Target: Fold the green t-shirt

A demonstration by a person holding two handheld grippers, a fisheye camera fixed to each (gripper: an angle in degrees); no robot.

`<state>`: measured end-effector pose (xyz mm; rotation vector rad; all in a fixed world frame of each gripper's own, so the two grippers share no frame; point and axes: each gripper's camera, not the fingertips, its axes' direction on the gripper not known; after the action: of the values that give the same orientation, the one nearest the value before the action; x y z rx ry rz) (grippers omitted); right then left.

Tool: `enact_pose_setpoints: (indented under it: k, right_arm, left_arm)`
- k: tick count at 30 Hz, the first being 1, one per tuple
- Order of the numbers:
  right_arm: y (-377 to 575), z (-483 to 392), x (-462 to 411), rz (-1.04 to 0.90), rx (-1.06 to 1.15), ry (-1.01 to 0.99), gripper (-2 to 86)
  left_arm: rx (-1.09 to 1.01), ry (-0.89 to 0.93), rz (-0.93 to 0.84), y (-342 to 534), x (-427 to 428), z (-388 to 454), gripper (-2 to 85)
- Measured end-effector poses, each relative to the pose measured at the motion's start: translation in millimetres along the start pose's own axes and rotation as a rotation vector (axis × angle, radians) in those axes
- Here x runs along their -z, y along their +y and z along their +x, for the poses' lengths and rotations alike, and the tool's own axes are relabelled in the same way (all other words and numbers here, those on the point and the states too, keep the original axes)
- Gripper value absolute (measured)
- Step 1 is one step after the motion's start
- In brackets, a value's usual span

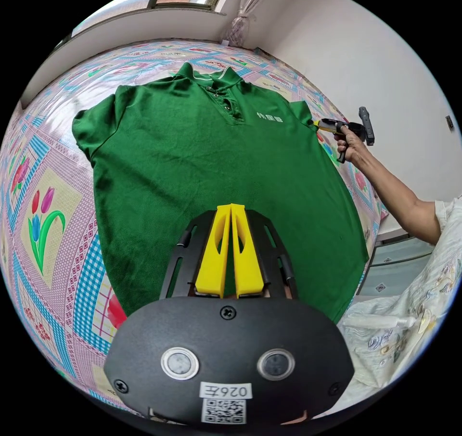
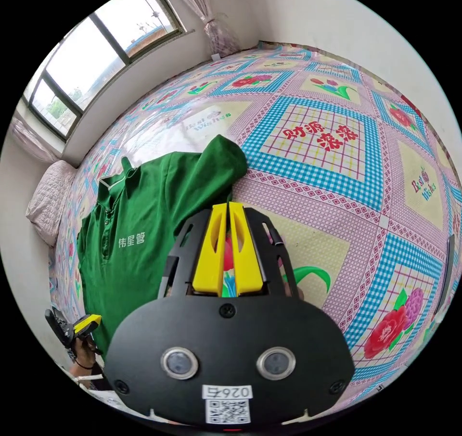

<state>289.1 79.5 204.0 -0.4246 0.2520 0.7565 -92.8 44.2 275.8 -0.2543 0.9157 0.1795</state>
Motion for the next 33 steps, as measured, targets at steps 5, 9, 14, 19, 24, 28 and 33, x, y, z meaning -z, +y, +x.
enact_pose_setpoints:
  k: [5, 9, 14, 19, 24, 28, 33]
  right_arm:
    - [10, -34, 48, 0.175, 0.021, -0.114, -1.6]
    - [37, -171, 54, 0.193, 0.569, 0.195, -1.6]
    - [130, -298, -19, 0.003, 1.344, 0.554, -1.6]
    - [163, -314, -60, 0.022, 1.502, 0.746, -1.1]
    - [138, -305, -33, 0.043, 1.383, 0.622, 2.6]
    - [86, -275, -4, -0.040, 1.112, 0.327, 7.5]
    - [15, -202, 20, -0.011, 0.653, -0.163, 0.4]
  left_arm:
    - [0.004, 0.013, 0.021, 3, -2, -8, -1.0]
    - [0.018, 0.012, 0.036, 5, -3, -13, -1.0]
    - [0.010, 0.009, 0.033, 4, -4, -17, -1.0]
    - [0.005, 0.018, 0.031, 5, -6, -22, -1.0]
    - [0.007, 0.040, 0.029, 5, -7, -27, -1.0]
    - [0.020, 0.067, 0.023, 5, -8, -30, -1.0]
    - [0.050, 0.071, 0.012, 2, -5, -30, -1.0]
